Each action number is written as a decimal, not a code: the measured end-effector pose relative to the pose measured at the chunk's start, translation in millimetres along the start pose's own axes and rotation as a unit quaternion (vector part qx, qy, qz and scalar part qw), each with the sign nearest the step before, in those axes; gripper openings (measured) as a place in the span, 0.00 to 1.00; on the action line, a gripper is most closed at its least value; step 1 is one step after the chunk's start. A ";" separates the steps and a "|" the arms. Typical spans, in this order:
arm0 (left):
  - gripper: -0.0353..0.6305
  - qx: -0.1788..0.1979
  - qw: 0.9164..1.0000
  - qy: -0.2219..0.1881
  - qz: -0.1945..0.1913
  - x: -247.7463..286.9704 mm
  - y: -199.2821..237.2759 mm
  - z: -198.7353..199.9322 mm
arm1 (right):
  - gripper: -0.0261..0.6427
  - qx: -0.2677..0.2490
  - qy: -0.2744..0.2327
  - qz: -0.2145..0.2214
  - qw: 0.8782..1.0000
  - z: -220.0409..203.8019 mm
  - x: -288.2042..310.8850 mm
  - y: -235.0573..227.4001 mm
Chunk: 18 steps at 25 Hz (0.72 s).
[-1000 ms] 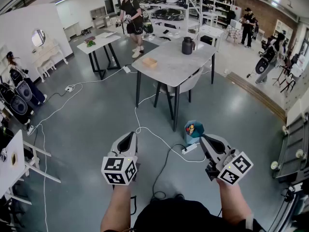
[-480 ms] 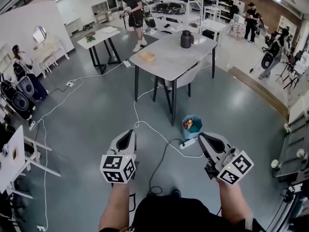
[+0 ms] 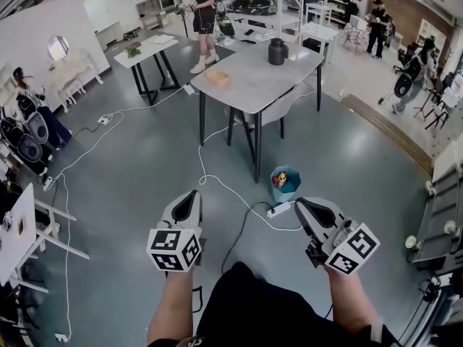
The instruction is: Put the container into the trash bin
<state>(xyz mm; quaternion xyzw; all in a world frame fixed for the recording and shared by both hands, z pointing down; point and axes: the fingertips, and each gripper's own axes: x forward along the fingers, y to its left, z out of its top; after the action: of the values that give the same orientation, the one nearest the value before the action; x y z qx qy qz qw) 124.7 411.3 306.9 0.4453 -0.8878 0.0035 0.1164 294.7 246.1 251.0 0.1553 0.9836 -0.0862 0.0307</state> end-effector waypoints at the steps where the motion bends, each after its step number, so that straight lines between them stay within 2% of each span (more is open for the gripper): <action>1: 0.07 0.000 1.000 -0.001 0.000 2.6 0.2 1.1 | 0.03 0.003 0.000 0.000 1.000 0.5 1.3 -2.9; 5: 0.07 -0.008 1.000 -0.005 -0.004 19.5 16.3 -1.1 | 0.03 0.014 0.011 -0.005 1.000 -7.9 23.1 -18.0; 10: 0.07 -0.031 0.999 -0.008 0.001 58.3 65.8 -13.4 | 0.03 0.024 0.033 -0.005 0.999 -31.1 77.3 -45.9; 18: 0.07 -0.033 0.999 -0.006 -0.003 147.7 160.8 15.1 | 0.03 0.026 0.041 0.005 0.999 -29.5 204.2 -97.3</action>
<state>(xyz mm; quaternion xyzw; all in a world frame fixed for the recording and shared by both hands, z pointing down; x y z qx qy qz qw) -90.8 390.1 338.9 0.4435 -0.8869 -0.0289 0.1263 69.4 221.6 277.8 0.1639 0.9807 -0.1054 -0.0132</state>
